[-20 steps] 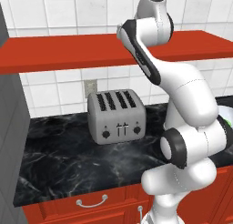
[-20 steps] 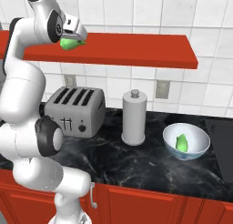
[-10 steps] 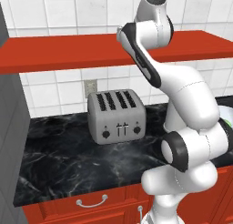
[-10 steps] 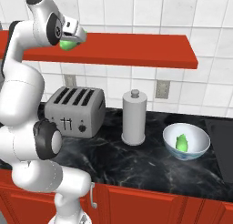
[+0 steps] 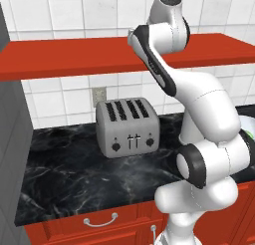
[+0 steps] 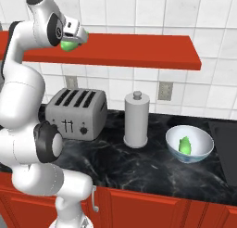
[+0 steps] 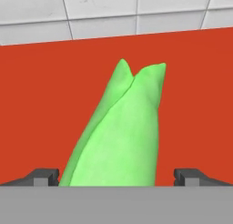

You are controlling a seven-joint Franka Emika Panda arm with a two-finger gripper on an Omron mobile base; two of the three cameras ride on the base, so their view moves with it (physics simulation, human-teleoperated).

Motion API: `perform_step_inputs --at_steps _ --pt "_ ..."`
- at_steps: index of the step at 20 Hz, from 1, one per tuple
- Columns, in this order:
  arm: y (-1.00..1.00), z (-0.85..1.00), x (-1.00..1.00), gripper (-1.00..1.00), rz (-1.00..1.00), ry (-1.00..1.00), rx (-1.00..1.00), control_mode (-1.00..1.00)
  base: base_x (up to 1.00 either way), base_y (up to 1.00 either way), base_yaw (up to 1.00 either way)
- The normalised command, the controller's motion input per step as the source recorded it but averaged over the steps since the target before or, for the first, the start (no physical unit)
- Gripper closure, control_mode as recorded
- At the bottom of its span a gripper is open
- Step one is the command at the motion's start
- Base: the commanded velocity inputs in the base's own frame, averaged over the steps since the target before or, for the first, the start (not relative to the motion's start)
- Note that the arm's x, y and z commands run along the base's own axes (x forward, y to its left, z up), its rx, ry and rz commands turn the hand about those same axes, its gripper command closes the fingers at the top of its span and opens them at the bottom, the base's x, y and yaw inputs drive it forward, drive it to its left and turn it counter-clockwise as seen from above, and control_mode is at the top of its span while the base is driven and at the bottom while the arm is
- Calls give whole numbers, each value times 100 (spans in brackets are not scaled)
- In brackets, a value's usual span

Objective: Pick the corns from the cabinet and place them in one bowl. Pick the carrot from the sink and place it in the other bowl.

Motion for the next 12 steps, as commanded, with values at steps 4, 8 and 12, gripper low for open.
perform_step_inputs --at_steps 4,8,12 --pt "0 0 0 100 0 0 0 -100 0 0 0" --pt "0 0 0 100 0 0 0 -100 0 0 0" --pt "0 0 0 100 0 0 0 -100 0 0 0"
